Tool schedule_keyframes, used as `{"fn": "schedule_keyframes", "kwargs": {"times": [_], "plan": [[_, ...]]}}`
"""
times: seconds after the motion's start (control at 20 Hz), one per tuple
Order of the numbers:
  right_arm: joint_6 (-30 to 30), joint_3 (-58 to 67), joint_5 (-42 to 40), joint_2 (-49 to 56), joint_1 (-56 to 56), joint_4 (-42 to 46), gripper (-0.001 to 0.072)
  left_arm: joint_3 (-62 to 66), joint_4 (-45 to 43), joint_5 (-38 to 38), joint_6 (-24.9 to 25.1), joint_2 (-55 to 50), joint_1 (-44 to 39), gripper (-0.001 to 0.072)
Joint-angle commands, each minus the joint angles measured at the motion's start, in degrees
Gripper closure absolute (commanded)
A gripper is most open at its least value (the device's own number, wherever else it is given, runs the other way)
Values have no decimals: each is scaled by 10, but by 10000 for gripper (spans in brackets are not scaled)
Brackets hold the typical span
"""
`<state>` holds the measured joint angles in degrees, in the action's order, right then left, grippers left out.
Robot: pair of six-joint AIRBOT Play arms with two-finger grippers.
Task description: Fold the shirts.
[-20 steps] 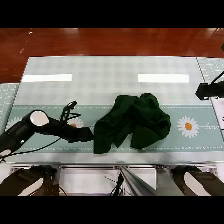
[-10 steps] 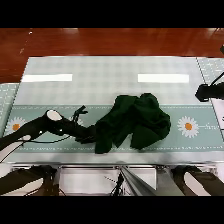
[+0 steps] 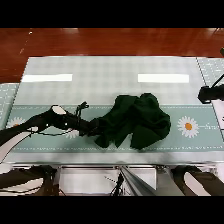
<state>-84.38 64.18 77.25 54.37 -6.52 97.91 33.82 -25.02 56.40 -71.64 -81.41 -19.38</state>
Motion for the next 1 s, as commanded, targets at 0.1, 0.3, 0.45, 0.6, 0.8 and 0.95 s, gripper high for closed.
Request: {"fn": "schedule_keyframes", "kwargs": {"times": [0.1,0.3,0.45,0.6,0.8,0.95], "plan": [[-5,-85,-6,0,-98,-79,111,2,4,27,42,12,10,684],[79,-233,-37,1,-175,-303,106,2,4,27,59,38,12,685],[113,-314,-61,12,-177,-387,106,2,4,28,61,45,12,684],[146,-369,-90,35,-176,-488,107,3,4,28,61,50,12,684],[162,-405,-116,72,-176,-541,221,4,4,26,64,55,13,684],[176,-400,-110,84,-177,-546,683,19,1,28,65,58,25,685]]}}
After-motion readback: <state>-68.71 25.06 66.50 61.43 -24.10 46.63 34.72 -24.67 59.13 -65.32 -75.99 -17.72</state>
